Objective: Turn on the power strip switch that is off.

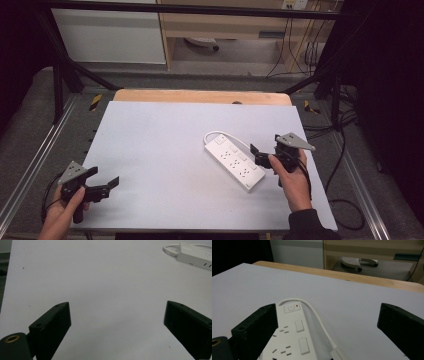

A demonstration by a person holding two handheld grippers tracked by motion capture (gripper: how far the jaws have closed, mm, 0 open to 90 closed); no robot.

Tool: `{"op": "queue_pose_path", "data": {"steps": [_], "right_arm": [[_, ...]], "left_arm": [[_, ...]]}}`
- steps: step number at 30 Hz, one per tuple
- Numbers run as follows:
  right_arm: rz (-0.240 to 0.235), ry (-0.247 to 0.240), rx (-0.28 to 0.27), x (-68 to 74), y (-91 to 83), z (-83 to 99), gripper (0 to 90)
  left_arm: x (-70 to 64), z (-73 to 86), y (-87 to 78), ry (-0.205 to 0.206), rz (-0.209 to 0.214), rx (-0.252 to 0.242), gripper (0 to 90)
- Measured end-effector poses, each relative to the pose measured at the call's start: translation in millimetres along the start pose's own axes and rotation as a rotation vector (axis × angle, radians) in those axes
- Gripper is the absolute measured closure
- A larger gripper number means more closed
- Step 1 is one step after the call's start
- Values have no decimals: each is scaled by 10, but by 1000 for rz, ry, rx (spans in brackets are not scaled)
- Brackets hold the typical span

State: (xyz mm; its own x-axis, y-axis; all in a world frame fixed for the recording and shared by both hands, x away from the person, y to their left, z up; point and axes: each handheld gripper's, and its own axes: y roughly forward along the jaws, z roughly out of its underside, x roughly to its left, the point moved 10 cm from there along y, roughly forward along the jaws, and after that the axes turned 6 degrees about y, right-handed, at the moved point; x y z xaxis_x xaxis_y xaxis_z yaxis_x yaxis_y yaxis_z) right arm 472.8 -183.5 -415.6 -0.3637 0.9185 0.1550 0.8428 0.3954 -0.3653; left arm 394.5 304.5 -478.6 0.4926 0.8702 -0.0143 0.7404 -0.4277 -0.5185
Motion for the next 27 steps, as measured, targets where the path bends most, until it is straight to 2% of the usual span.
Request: {"op": "queue_pose_path", "data": {"steps": [11,16,21,24,27], "right_arm": [[63,33,-16,-421,-324,259,40],[89,57,7,-606,-424,451,43],[111,57,63,-724,-443,671,42],[128,44,133,-781,-413,828,42],[139,53,188,-811,-373,946,42]], "left_arm": [[-2,0,5,1,-4,0,73],[-4,-2,4,3,-2,-2,73],[-7,-6,2,8,-1,-5,73],[-10,-10,2,9,0,-7,73],[-15,-14,7,11,1,-7,73]]}}
